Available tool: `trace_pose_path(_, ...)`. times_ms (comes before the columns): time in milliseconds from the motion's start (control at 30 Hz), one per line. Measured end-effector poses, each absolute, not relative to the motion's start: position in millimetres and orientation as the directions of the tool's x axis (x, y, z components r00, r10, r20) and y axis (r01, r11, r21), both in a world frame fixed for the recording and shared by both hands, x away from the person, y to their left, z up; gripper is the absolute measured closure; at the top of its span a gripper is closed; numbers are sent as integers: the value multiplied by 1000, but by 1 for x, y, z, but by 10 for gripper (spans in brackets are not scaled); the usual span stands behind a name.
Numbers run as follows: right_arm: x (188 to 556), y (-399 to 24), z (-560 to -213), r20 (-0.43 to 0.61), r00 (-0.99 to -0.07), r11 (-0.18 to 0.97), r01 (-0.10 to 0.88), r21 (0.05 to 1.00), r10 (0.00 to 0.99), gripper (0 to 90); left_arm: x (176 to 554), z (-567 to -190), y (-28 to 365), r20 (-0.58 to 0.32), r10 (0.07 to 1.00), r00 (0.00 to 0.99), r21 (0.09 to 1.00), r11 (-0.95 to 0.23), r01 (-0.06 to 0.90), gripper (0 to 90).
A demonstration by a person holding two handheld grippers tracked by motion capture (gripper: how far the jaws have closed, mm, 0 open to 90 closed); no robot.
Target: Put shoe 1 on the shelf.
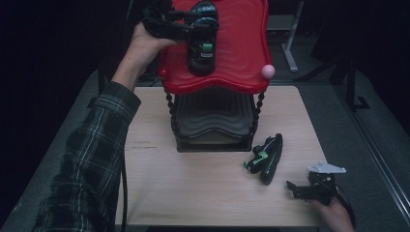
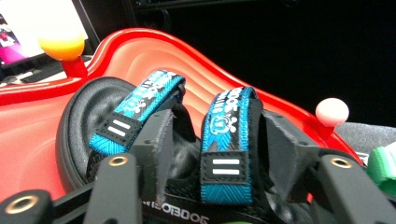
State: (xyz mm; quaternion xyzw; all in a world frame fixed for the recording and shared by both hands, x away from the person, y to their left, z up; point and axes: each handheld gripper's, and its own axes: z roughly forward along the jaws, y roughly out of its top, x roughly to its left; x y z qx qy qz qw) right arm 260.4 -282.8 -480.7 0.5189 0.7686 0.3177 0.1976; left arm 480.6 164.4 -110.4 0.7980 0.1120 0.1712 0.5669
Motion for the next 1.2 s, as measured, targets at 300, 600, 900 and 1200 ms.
trace_pose_path(300, 260, -283, -481, 26, -382, 259, 672, 694, 924, 0, 456, -111, 180, 112, 372, 921, 944, -328, 17, 190)
trace_pose_path(600, 260, -283, -481, 26, -382, 258, 673, 693, 924, 0, 425, -128, 202, 78, 368, 927, 934, -352, 61, 57)
trace_pose_path(900, 260, -283, -481, 26, -382, 258, 673, 693, 924, 0, 392, -157, 225, 65, 365, 929, 929, -361, 77, 0)
trace_pose_path(1200, 260, -283, -481, 26, -384, 260, 672, 694, 923, 0, 363, -176, 252, 74, 392, 917, 934, -349, 74, 0)
